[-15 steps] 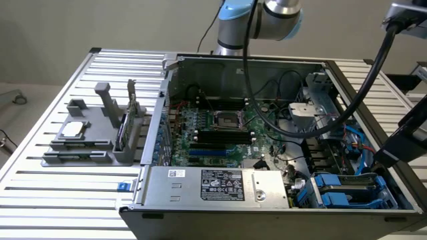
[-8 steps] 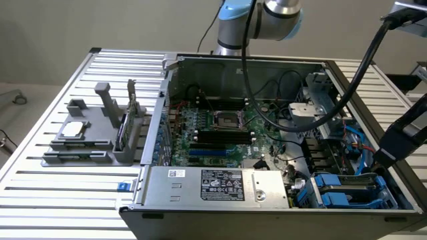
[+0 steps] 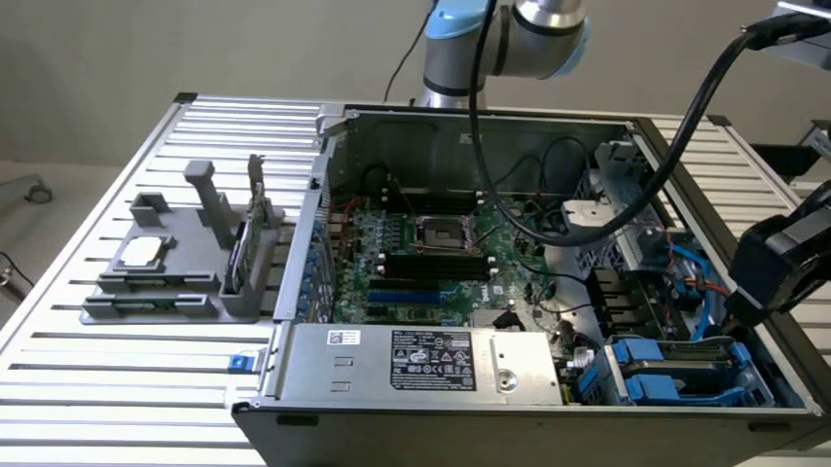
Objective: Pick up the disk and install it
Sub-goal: 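Insert the first disk wire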
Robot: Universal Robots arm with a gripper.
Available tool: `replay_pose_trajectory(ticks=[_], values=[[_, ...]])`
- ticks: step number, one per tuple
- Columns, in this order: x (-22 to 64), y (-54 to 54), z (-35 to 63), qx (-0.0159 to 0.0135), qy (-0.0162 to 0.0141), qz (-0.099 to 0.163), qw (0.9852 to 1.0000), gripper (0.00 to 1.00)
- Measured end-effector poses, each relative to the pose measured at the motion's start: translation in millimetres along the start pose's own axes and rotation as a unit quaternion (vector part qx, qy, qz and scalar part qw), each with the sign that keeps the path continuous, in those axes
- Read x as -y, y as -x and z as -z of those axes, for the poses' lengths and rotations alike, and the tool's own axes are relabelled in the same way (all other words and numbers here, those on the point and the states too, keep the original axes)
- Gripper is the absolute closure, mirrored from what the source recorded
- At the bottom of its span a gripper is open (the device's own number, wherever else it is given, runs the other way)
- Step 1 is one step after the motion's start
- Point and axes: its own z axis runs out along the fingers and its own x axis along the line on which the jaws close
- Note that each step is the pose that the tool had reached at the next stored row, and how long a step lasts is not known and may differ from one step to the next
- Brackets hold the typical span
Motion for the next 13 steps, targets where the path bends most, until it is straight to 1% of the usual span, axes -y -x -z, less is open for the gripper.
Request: replay_pose_trajectory(ticks=[2,4,6,7,8,11,13], values=[[0.0,0.0,-0.3,-0.0001,-0.0011,-0.018,0.9998,0.63],[0.0,0.0,-0.5,-0.0003,-0.0022,-0.036,0.9993,0.63],[0.0,0.0,-0.8,-0.0005,-0.0034,-0.055,0.9985,0.63],[0.0,-0.1,-1.0,-0.0006,-0.004,-0.064,0.9979,0.65],[0.0,-0.1,-1.1,-0.0006,-0.0045,-0.073,0.9973,0.73],[0.0,-0.1,-1.5,-0.0009,-0.0062,-0.1,0.995,0.73],[0.0,-0.1,-1.8,-0.0011,-0.0073,-0.118,0.993,0.73]])
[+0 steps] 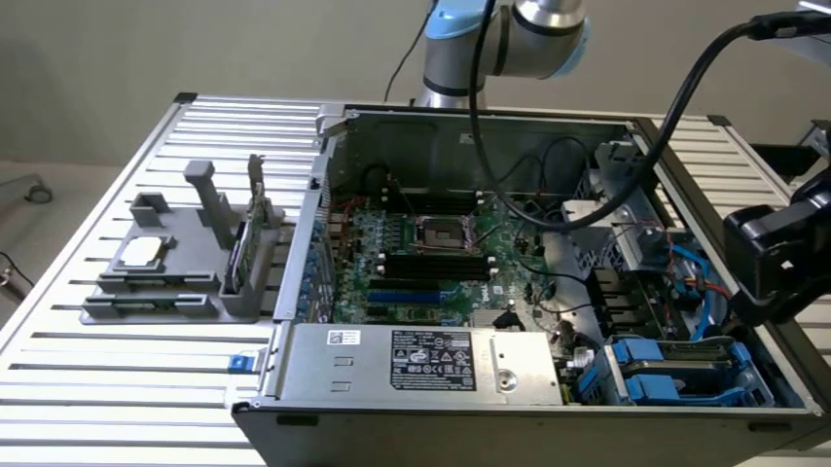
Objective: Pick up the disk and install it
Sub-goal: 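Insert the first disk wire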
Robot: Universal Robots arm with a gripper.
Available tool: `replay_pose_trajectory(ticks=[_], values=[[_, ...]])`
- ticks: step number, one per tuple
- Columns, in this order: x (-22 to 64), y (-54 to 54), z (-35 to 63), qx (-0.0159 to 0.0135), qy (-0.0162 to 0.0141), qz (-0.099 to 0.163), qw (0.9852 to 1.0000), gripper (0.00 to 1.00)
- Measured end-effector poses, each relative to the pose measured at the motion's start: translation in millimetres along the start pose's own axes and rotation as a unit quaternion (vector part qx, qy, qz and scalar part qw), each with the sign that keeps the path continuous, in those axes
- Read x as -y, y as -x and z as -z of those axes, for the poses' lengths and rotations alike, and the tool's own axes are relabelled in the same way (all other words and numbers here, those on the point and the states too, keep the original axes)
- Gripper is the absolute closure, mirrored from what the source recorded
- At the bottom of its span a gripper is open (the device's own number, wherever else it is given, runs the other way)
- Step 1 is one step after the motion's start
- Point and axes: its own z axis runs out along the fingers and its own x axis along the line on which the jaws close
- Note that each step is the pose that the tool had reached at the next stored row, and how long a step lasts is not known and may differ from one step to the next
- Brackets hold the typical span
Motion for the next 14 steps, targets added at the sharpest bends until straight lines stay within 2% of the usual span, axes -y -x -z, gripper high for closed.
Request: replay_pose_trajectory(ticks=[3,7,10,14], values=[[0.0,0.0,-0.4,-0.0003,-0.0017,-0.028,0.9996,0.73],[0.0,-0.1,-1.3,-0.0007,-0.0039,-0.064,0.998,0.73],[0.0,-0.2,-2.4,-0.001,-0.0055,-0.09,0.9959,0.73],[-0.1,-0.4,-6.2,-0.0012,-0.0079,-0.127,0.9918,0.73]])
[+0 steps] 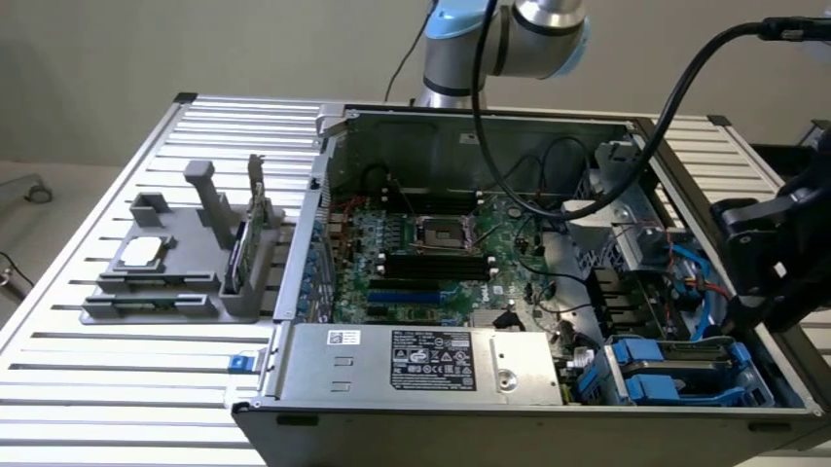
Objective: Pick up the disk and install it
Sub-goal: 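Insert the first disk wire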
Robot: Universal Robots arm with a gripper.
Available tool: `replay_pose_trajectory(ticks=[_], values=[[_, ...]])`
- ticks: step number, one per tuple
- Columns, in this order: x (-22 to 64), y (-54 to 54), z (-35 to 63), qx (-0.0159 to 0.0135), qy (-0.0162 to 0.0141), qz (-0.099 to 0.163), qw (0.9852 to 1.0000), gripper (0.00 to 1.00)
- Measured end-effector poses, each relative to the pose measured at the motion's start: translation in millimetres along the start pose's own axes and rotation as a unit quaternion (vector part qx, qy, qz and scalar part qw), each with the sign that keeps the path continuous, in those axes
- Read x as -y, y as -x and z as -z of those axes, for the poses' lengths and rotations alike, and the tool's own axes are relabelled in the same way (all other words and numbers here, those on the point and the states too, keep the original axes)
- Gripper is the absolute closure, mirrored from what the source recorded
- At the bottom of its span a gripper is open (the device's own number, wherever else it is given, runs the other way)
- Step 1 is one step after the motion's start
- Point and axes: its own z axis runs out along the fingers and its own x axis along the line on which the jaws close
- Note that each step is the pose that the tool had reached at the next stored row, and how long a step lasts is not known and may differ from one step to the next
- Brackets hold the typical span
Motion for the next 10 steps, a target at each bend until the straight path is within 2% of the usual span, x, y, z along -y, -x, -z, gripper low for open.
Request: replay_pose_trajectory(ticks=[5,10], values=[[0.0,-0.3,-5.5,0.0002,-0.0025,-0.042,0.9991,0.73],[0.0,-0.7,-12.1,0.0005,-0.005,-0.087,0.9962,0.73]])
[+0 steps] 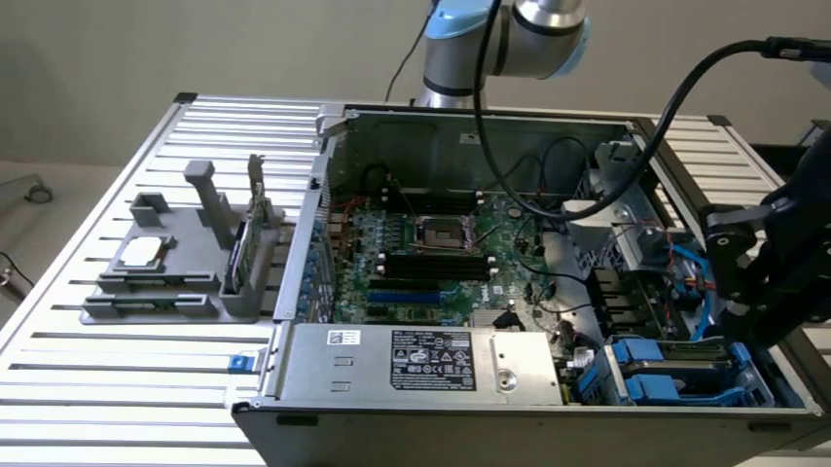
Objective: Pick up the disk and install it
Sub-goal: 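Insert the first disk wire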
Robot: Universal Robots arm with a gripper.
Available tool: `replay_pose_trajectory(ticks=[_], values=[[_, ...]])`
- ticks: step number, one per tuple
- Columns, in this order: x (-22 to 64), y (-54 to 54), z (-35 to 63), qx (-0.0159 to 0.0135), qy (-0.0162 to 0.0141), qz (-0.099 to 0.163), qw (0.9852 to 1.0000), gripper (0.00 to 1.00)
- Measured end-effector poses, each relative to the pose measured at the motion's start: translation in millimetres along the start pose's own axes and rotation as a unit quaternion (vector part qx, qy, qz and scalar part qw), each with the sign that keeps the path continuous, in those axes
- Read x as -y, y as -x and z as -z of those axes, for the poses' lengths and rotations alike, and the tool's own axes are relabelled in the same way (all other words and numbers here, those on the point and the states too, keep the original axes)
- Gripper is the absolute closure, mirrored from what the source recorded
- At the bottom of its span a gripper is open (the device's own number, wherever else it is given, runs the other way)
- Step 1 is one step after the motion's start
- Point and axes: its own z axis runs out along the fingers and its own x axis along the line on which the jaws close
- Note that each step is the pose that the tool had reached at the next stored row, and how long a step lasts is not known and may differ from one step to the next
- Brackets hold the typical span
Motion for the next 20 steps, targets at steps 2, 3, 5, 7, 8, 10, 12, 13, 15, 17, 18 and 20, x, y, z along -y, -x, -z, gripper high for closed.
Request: replay_pose_trajectory(ticks=[2,3,5,7,8,10,12,13,15,17,18,20], values=[[0.0,-0.2,-3.4,0.0,-0.0012,-0.018,0.9998,0.73],[0.0,-0.4,-5.2,-0.0001,-0.0017,-0.027,0.9996,0.73],[0.0,-0.6,-8.6,-0.0001,-0.0028,-0.045,0.999,0.73],[0.0,-0.8,-12.0,-0.0001,-0.004,-0.064,0.998,0.73],[0.0,-0.9,-13.5,-0.0001,-0.0045,-0.073,0.9973,0.73],[0.0,-1.1,-16.3,-0.0004,-0.0052,-0.091,0.9959,0.73],[0.0,-1.2,-19.1,-0.0006,-0.0058,-0.109,0.994,0.73],[-0.1,-1.3,-20.4,-0.0007,-0.0062,-0.118,0.993,0.73],[-0.1,-1.4,-22.6,-0.0008,-0.0072,-0.135,0.9908,0.73],[-0.1,-1.6,-24.5,-0.0008,-0.0083,-0.153,0.9882,0.73],[-0.1,-1.6,-25.5,-0.0008,-0.0087,-0.162,0.9868,0.73],[-0.1,-1.7,-27.3,-0.0008,-0.0098,-0.179,0.9839,0.73]])
